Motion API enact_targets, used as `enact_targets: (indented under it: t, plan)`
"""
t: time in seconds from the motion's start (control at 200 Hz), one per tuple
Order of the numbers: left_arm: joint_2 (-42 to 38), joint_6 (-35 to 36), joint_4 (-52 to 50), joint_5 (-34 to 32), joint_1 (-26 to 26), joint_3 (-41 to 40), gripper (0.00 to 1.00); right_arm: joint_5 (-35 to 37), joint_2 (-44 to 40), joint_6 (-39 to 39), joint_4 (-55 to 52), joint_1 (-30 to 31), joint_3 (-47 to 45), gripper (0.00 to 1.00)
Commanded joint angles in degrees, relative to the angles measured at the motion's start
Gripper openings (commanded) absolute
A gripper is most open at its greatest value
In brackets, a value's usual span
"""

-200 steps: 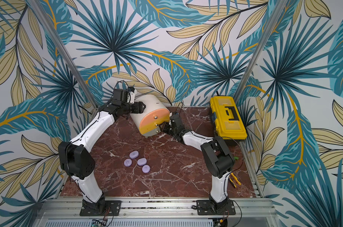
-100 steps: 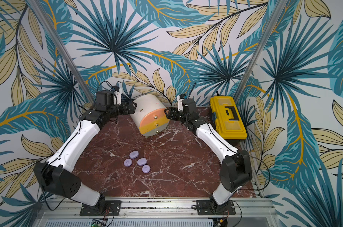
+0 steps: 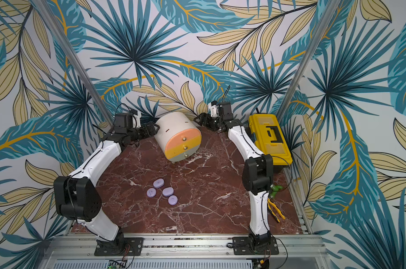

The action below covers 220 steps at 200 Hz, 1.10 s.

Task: Put the bluetooth earphones in the drawer according to color
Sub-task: Move the storage box to the center of the board.

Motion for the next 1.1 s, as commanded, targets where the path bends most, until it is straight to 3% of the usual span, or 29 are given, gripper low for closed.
enact_targets:
  t: [0.0, 0.13, 0.24, 0.551, 0.831, 1.097]
  plan:
    - [1.54, -1.0, 6.26, 4.19, 0.8, -0.65, 1.0, -8.23, 5.15, 3.42, -1.64, -0.06, 6.66, 0.8]
    - [3.55, -2.04, 9.72, 7.88, 0.78, -0.84, 1.0, -12.79, 11.06, 7.26, -1.44, -0.09, 13.25, 0.8]
    - [5.24, -1.93, 10.48, 10.68, 0.12, -1.07, 1.0, -14.93, 12.09, 8.46, -0.89, 0.0, 12.74, 0.8]
    - [5.62, -1.17, 11.74, 11.23, -4.79, -3.73, 1.0, -15.6, 2.58, 7.19, 4.78, 0.34, -4.99, 0.8]
    - [5.34, -3.89, 13.97, 12.06, -9.95, -5.71, 1.0, -9.81, -7.01, 3.87, 5.53, -0.46, -17.92, 0.8]
    - [-1.29, -7.6, 17.42, 9.85, -12.21, -14.11, 1.0, -3.16, -12.16, 0.47, 1.01, -3.05, -21.09, 0.8]
